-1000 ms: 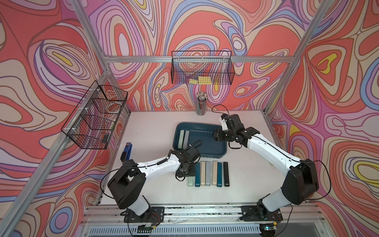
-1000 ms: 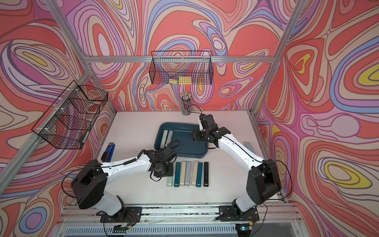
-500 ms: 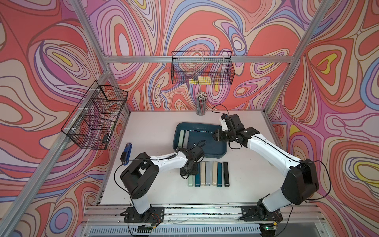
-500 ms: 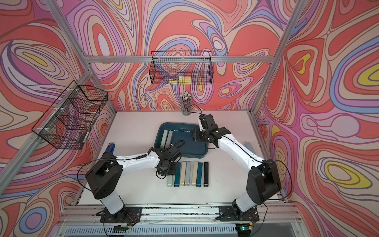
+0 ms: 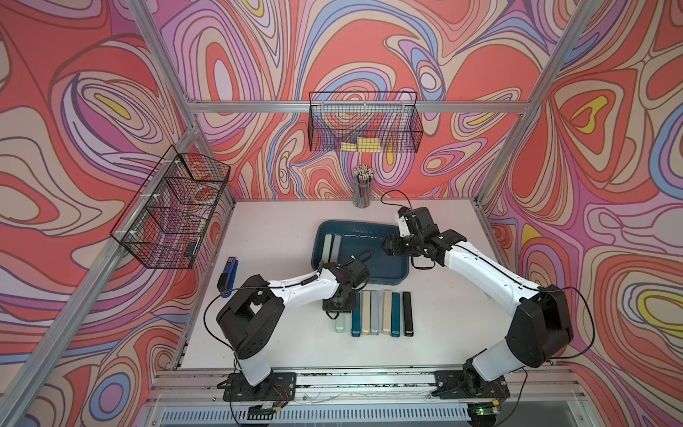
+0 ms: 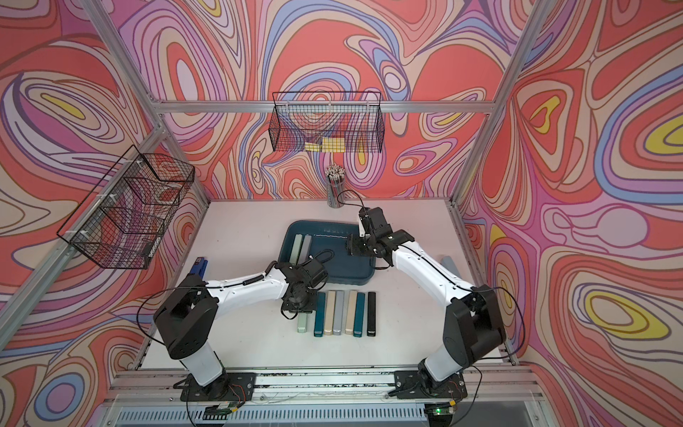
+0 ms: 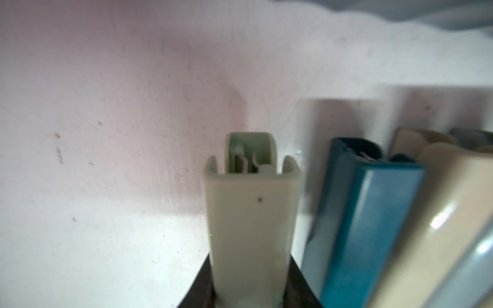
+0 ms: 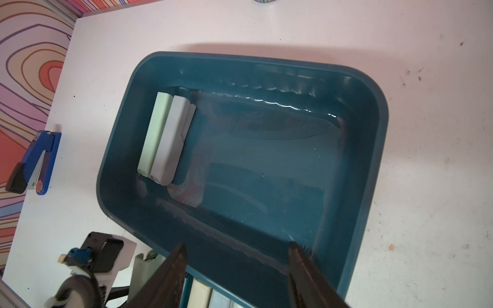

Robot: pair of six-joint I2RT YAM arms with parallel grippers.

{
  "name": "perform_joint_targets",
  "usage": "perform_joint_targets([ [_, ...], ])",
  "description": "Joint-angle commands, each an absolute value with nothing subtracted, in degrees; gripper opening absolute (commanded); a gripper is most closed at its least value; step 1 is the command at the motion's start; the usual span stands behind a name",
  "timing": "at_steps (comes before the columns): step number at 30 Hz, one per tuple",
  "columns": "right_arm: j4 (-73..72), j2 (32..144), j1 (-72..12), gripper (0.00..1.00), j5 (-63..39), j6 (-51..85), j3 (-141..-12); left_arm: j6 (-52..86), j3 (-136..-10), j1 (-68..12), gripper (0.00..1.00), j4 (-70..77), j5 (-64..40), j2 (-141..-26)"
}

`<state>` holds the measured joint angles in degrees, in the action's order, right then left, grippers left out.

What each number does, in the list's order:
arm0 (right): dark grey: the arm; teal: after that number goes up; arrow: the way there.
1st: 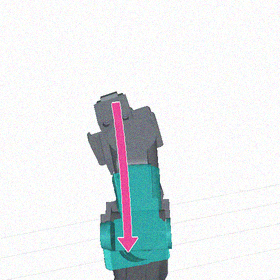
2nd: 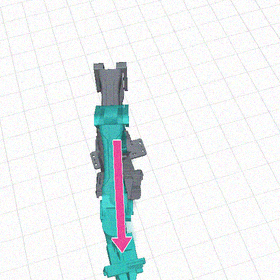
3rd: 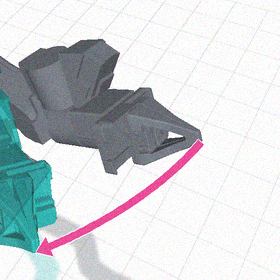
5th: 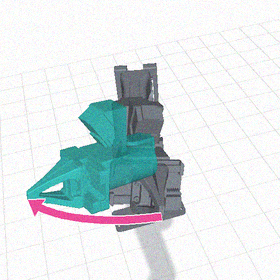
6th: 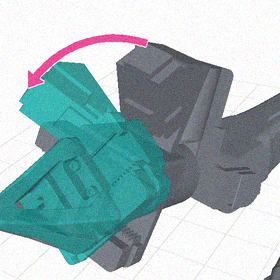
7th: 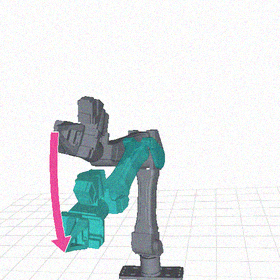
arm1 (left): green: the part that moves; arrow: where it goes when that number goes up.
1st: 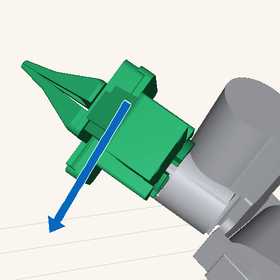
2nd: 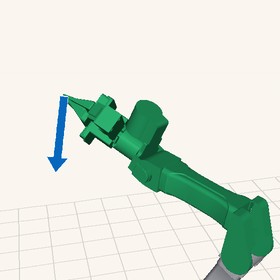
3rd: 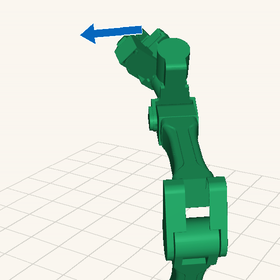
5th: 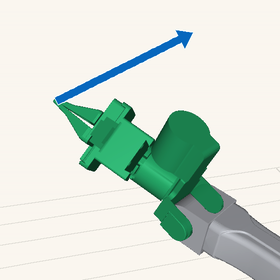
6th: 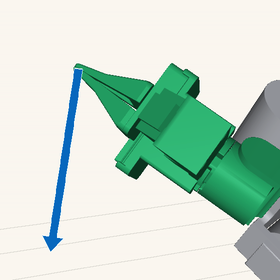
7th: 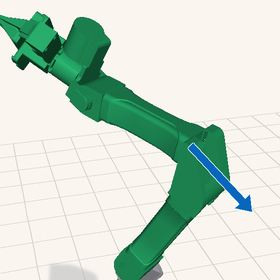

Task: Put the pruning pliers into the storage box
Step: Pick up the pruning pliers from the center of the board, then place the pruning pliers in the storage box.

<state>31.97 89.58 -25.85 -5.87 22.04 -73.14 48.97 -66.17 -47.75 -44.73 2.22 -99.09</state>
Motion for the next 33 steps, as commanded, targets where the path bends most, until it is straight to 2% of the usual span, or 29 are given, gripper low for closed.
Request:
perform_joint_targets([
  [1,31.2,89.3,-25.9,0.61,-5.9,22.5,-72.9,47.0,-73.4,-48.0,0.18,-52.1,5.2,-95.5],
  [6,31.9,88.5,-25.9,0.61,-5.5,22.4,-73.4,43.1,-87.7,-47.6,0.19,-59.2,8.4,-98.6],
  [10,31.2,87.4,-25.9,0.61,-4.8,21.7,-71.9,39.9,-95.8,-46.3,0.2,-59.2,8.4,-102.8],
  [21,34.8,84.9,-25.9,0.62,-5.1,21.0,-72.4,32.8,-119.1,-38.7,0.21,-58.8,5.7,-121.3],
  [33,38.2,80.2,-25.9,0.62,-1.3,20.0,-70.1,28.7,-125.0,-33.4,0.22,-56.7,5.0,-133.2],
])
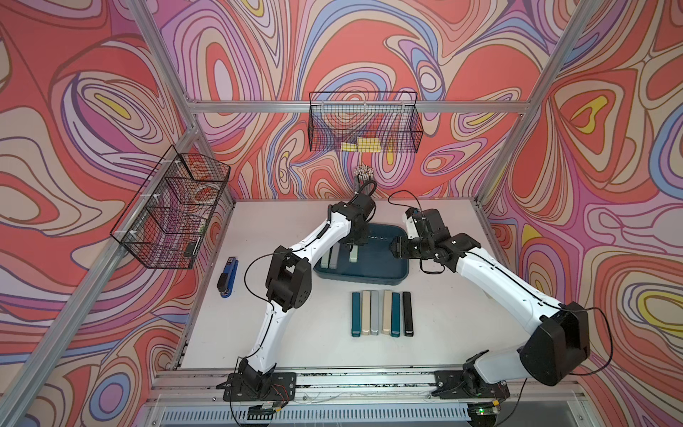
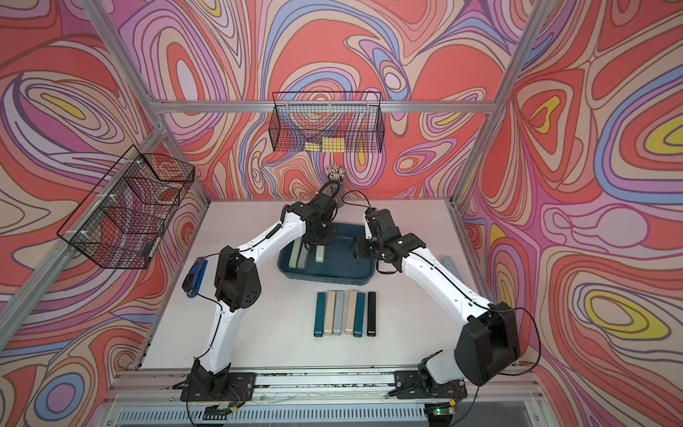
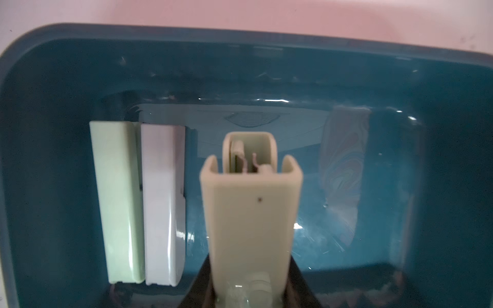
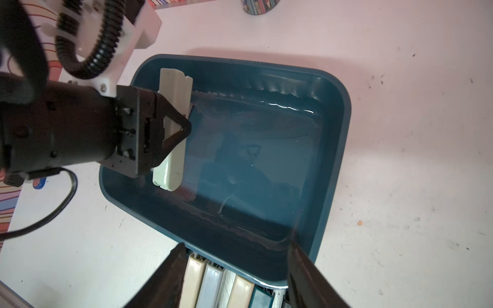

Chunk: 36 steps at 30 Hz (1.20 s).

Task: Put the pruning pliers into the storage box
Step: Place the pruning pliers in the storage box.

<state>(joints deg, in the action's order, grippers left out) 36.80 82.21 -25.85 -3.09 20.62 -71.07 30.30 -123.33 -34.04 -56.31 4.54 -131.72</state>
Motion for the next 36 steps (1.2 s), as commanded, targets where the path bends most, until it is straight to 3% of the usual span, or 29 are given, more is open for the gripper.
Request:
perform_joint_targets([
  [1,38.4,80.1,-25.9,0.62,-1.3,20.1,-70.1,28.7,-125.1,-33.3,0.22,-56.4,4.8,-133.8],
  [27,38.4,79.8,-25.9,0.62,-1.7,18.8,-68.6,28.9,-128.4,-30.1,0.24,-57.7,9.7,-142.7],
  [36,37.7,80.4,-25.9,0.63,-1.7,19.0,-68.0,27.9,-129.3,-30.0,0.34,-57.3,8.4,-142.8],
])
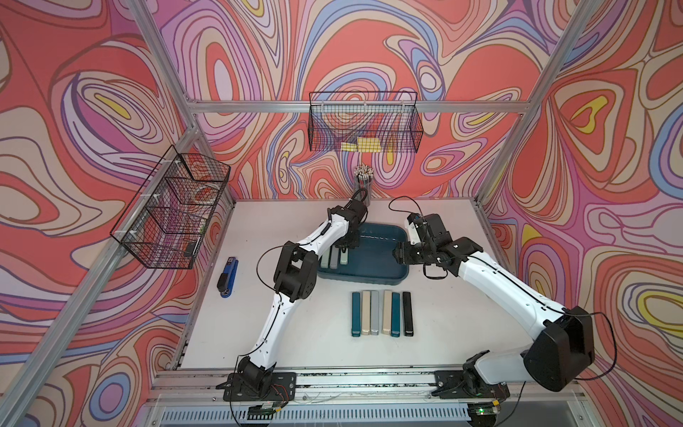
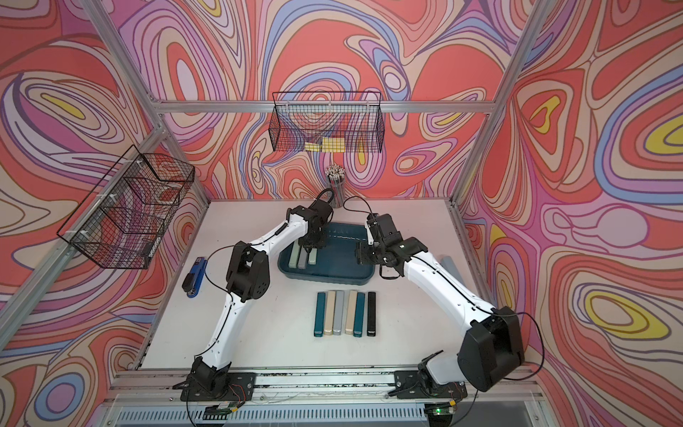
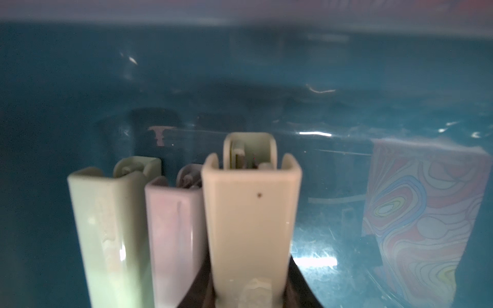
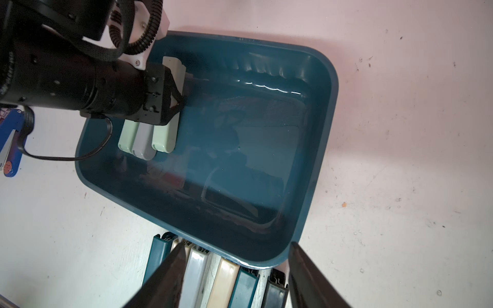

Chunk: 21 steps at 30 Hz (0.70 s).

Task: Put the pruning pliers into the storage box
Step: Place the pruning pliers in the storage box.

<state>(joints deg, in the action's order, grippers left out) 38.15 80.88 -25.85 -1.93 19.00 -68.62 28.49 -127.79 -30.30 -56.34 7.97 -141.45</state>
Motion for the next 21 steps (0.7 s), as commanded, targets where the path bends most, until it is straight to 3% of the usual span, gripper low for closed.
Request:
perform_joint_targets([
  [1,37.6,80.4,-25.8,0.64,-1.9,19.0,-67.9,27.9,-129.5,-30.0,0.36,-57.5,8.4,-142.7],
  [7,36.9,80.1,-25.8,0.66,-2.0,18.9,-67.3,28.7,-129.8,-30.0,0.45,-58.3,7.6,-140.7],
  [21,38.7,79.8,-25.9,0.66,-2.8,18.5,-71.6,31.0,-125.8,-30.7,0.46,-61.3,2.3,-122.3],
])
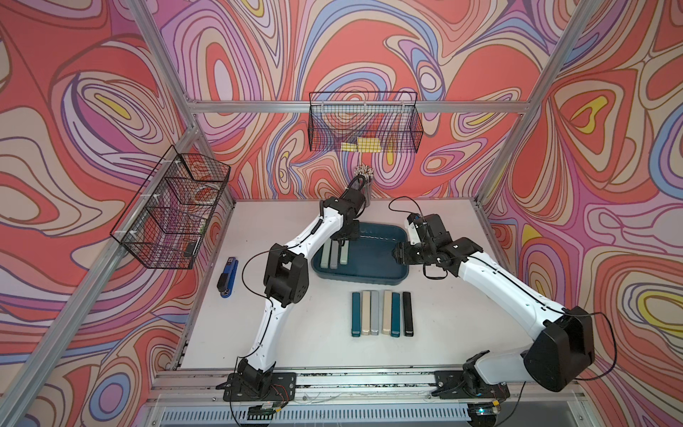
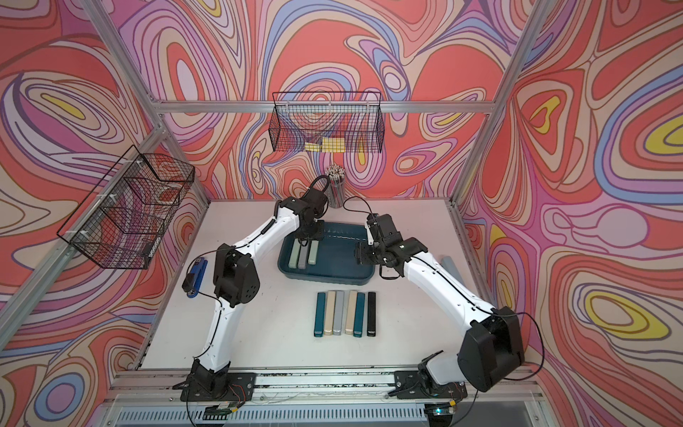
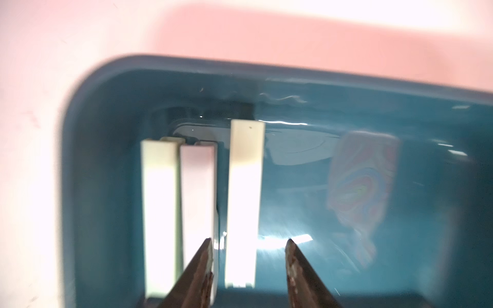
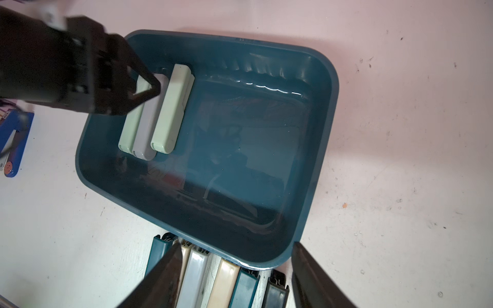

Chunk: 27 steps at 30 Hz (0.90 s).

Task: Put the pruning pliers into the storage box
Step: Place the pruning pliers in the storage box, then pick up the pruning pliers from the center of the board.

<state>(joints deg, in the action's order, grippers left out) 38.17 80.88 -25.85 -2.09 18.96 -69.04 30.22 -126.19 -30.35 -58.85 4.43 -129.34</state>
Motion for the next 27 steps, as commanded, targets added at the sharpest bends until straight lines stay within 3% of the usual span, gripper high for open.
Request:
perform_joint_targets([
  [1,38.7,80.0,-25.9,0.66,-3.0,18.4,-72.1,30.5,-125.5,-30.9,0.46,-62.1,2.8,-120.8],
  [4,39.0,80.5,-25.9,0.66,-3.1,18.2,-73.8,29.4,-120.6,-32.4,0.47,-63.1,5.2,-115.0],
  [14,39.0,84.3,-25.8,0.66,0.3,17.5,-78.9,34.7,-86.8,-39.0,0.54,-55.4,5.7,-94.0],
  [27,35.7,85.7,-25.9,0.66,2.5,20.8,-75.4,44.4,-67.3,-49.4,0.59,-48.4,-0.6,-88.9],
])
